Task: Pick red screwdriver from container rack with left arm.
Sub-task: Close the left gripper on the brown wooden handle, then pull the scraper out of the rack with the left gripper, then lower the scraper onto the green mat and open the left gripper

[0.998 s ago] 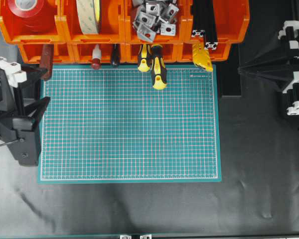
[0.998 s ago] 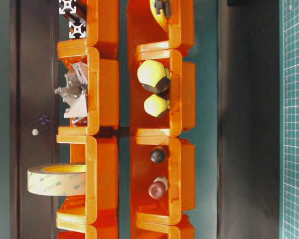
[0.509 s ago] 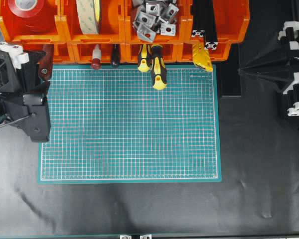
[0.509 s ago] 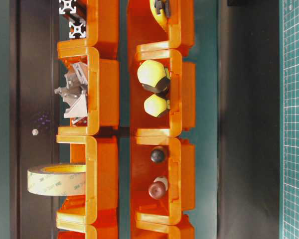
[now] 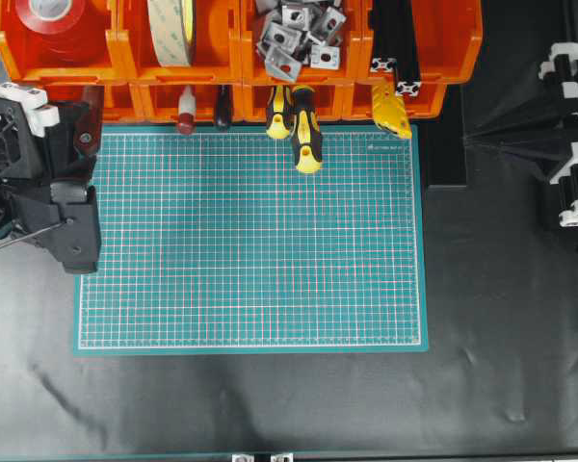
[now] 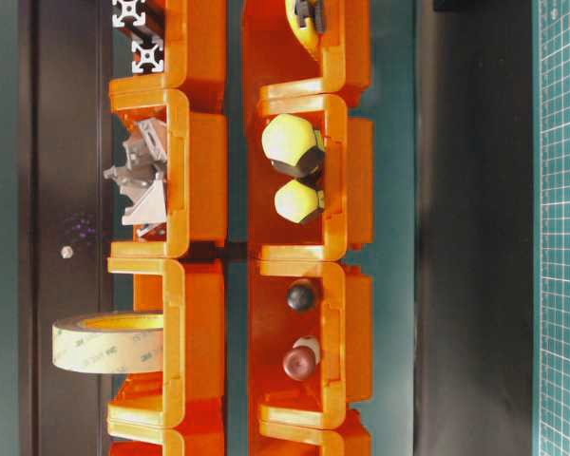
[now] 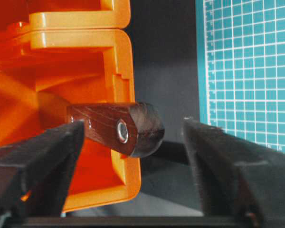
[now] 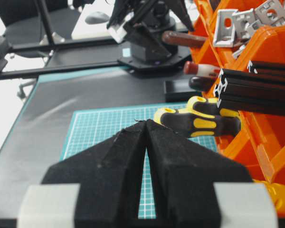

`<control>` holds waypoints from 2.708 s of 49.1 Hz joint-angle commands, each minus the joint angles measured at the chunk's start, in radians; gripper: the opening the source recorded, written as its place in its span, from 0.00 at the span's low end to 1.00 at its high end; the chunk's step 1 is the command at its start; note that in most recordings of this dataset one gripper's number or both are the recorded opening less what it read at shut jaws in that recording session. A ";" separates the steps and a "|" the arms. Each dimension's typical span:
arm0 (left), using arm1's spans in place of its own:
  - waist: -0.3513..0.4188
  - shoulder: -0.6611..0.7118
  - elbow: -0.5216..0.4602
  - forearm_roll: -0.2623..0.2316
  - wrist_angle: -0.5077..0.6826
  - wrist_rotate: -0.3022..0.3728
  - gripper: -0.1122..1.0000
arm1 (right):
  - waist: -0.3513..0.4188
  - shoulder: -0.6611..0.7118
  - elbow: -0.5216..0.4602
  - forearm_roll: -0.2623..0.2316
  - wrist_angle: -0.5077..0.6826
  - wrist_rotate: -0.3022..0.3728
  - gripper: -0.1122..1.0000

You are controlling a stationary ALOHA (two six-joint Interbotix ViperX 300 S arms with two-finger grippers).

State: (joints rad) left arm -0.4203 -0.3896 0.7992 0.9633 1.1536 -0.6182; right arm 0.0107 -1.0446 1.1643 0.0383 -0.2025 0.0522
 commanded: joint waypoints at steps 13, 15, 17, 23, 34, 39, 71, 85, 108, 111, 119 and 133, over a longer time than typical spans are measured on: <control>-0.015 0.023 -0.054 0.005 0.032 0.006 0.45 | 0.005 -0.005 -0.017 0.002 0.002 0.002 0.10; -0.020 0.026 -0.063 0.005 0.044 0.009 0.44 | 0.005 -0.008 -0.017 0.002 0.002 0.002 0.10; -0.028 0.028 -0.080 0.005 0.058 0.012 0.44 | 0.003 -0.011 -0.017 0.002 0.002 0.002 0.10; -0.069 0.020 -0.133 0.005 0.117 0.031 0.41 | 0.003 -0.014 -0.012 0.002 0.002 0.002 0.10; -0.193 0.008 -0.284 0.005 0.215 0.126 0.31 | 0.003 -0.014 -0.006 0.002 0.002 0.000 0.10; -0.258 0.006 -0.345 0.005 0.225 0.183 0.29 | 0.003 -0.014 -0.003 0.003 0.002 0.000 0.10; -0.466 0.270 -0.729 0.005 0.244 0.408 0.29 | 0.002 -0.035 0.003 0.037 0.000 0.002 0.10; -0.319 0.288 -0.555 0.005 -0.095 0.399 0.29 | 0.002 -0.037 0.002 0.100 0.000 0.002 0.10; -0.002 0.321 -0.371 0.006 -0.529 0.400 0.29 | 0.000 -0.038 0.002 0.129 0.000 0.000 0.10; 0.018 0.327 -0.370 0.005 -0.546 0.402 0.29 | 0.000 -0.038 0.002 0.129 0.000 0.000 0.10; 0.040 0.348 -0.376 0.005 -0.577 0.402 0.29 | -0.003 -0.038 0.003 0.129 0.000 0.000 0.10; 0.051 0.380 -0.387 0.005 -0.580 0.402 0.29 | -0.002 -0.038 0.003 0.129 0.000 -0.002 0.10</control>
State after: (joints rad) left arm -0.3743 0.0031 0.4403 0.9649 0.5783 -0.2178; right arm 0.0107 -1.0922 1.1812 0.1641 -0.2025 0.0522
